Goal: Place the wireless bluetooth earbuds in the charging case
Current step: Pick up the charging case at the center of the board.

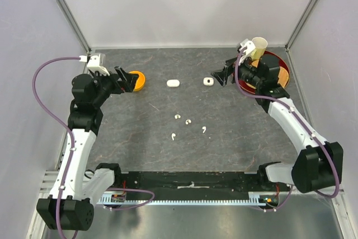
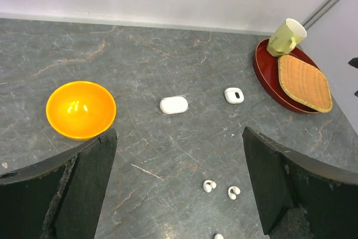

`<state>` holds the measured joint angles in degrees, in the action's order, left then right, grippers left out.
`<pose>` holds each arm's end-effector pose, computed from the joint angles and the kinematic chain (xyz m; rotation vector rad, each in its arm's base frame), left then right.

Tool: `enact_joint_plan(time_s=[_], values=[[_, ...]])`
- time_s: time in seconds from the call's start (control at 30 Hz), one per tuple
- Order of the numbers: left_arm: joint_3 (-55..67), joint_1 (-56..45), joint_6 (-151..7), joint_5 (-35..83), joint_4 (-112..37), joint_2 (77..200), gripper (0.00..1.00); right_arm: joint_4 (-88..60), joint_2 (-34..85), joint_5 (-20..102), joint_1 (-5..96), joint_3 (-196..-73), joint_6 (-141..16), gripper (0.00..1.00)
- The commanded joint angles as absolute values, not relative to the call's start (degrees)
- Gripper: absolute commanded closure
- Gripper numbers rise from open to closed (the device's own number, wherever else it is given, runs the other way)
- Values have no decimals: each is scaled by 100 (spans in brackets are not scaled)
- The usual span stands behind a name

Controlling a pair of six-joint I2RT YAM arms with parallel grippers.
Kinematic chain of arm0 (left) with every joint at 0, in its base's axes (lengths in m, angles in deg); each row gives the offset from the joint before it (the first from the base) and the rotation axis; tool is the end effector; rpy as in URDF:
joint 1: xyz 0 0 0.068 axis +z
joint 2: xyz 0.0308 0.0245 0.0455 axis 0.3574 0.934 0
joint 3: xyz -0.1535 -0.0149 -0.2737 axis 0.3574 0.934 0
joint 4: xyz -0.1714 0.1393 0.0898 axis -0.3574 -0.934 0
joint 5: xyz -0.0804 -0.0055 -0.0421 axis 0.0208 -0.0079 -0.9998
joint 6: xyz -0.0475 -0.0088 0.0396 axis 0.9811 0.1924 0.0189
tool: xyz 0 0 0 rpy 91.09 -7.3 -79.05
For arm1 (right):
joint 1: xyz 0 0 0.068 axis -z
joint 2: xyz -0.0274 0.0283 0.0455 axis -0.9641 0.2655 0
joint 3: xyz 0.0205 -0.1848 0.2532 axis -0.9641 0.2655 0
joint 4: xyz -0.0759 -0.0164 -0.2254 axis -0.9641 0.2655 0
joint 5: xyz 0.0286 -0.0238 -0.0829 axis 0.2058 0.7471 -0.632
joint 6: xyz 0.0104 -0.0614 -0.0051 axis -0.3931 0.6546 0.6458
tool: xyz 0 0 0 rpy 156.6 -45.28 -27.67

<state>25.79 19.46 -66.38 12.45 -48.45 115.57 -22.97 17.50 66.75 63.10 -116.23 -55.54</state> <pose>0.1698 -0.0202 0.3994 0.0210 1.7399 -0.5310 0.2618 0.0799 0.3907 -0.6008 1.6130 0.6395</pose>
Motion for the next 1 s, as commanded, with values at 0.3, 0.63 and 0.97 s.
enact_joint_plan(time_s=[0.3,0.63,0.97], values=[[2809,1927,-6781,1462,-4346,11289,0,-2641,2972,6564,6230,-12030,-4631,2],[2871,1936,-6913,1541,-4469,11262,0,-2649,3385,6081,6089,-12267,-3846,2],[2932,1944,-6887,1401,-4442,11210,0,-2220,4352,6449,5791,-12944,-2625,2]])
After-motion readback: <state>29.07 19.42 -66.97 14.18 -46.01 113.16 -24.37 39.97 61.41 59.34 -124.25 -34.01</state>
